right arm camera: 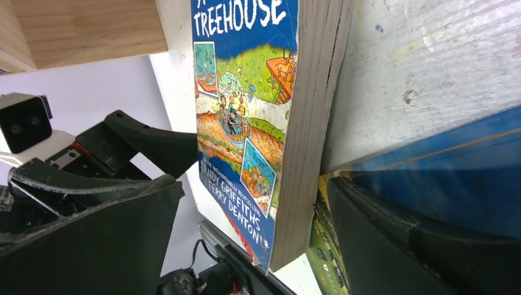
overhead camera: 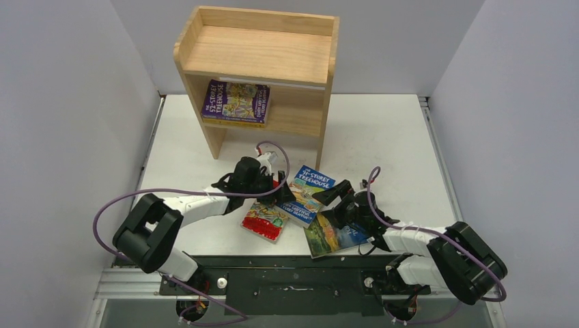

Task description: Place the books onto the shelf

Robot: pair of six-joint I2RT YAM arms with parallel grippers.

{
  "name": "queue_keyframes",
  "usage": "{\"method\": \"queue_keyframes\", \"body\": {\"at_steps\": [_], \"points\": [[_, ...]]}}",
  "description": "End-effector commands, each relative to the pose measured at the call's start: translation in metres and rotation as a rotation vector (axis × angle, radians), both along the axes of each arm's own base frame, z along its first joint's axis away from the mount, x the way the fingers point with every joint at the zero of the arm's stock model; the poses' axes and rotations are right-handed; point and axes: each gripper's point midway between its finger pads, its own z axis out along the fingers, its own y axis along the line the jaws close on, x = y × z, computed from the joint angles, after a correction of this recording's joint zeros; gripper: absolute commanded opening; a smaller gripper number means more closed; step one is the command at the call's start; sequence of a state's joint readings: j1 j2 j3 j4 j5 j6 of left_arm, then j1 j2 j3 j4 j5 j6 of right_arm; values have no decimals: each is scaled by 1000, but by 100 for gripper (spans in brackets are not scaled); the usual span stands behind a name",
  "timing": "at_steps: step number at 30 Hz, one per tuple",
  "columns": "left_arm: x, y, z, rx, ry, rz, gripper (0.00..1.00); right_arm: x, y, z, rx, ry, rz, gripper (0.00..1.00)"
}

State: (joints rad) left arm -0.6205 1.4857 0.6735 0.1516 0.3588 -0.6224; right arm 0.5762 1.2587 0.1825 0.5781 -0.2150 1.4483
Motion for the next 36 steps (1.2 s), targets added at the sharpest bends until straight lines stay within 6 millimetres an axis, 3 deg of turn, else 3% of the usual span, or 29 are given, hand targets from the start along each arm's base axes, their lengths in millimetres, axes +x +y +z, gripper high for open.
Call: {"method": "queue_keyframes", "body": {"at_steps": [1,4,9,11,18,29,36], "points": [[9,-8,2,27,-31,-47,75,0,-22,-24,-166,9,-37,97],[5,-11,-1,5,-20,-65,74,10,-10,-21,-143,-28,-4,95],[2,-13,-1,-7,-14,-82,74,17,10,-19,-56,-50,41,74],[1,-14,-3,-7,-7,-91,74,18,13,-17,-40,-54,42,62],[0,-16,2,-18,-11,-102,74,19,14,3,-62,-126,75,8],[-1,-2,34,-48,-36,-69,79,8,3,39,-25,-230,113,5],[5,4,37,-137,4,-40,76,-10,2,51,46,-278,189,5]]}}
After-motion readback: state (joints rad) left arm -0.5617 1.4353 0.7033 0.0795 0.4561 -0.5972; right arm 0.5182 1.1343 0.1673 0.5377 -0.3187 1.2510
